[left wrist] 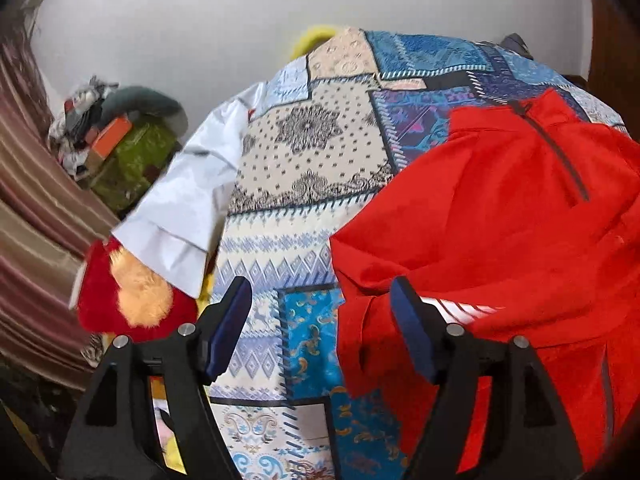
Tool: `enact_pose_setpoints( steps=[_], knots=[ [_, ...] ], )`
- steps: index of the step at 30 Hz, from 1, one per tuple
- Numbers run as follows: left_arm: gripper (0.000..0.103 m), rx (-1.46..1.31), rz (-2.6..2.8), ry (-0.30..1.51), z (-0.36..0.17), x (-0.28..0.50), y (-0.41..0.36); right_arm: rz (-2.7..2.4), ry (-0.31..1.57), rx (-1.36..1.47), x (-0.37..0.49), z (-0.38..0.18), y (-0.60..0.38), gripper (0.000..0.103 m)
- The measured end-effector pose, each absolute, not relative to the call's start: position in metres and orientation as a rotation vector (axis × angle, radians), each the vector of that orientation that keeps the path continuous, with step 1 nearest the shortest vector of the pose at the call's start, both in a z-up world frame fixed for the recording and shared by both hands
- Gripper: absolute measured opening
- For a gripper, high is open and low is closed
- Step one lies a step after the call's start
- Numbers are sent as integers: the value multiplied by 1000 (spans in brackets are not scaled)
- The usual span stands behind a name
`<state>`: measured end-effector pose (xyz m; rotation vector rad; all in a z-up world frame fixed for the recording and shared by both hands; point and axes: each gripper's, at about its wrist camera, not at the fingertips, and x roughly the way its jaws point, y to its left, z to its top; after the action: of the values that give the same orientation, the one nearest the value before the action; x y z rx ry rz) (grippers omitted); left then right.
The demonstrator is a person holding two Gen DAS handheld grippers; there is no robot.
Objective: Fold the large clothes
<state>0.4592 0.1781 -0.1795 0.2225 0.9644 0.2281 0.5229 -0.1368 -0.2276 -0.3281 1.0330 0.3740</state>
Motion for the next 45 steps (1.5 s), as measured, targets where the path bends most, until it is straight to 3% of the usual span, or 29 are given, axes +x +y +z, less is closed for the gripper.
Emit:
enact_pose_setpoints(
  steps=[6,11,15,24,27,36,41,45],
  knots=[
    [71,74,-37,993,-197,449,152,360,1028,-287,527,-242,-143,8],
    [72,185,-161,975,-215,452,94,514,1033,-91,518,-214,-158,8],
    [72,233,-99,1015,-233,479,70,540,1023,-153,511,-211,-143,8],
    [72,192,10,949,-190,463,117,437,1038,-327,518,-252,-121,8],
    [80,170,-94,968,-184,442,117,404,1051,-292,527,-252,-124,8],
    [81,299,-111,1057,-247,454,56,398,1072,-206,526,-238,-134,8],
    [81,100,-101,1123,-259,492,70,522,1005,-203,509,-215,-126,8],
    [88,-3,-86,1137,-262,502,86,492,1040,-361,515,-243,-99,8]
  ],
)
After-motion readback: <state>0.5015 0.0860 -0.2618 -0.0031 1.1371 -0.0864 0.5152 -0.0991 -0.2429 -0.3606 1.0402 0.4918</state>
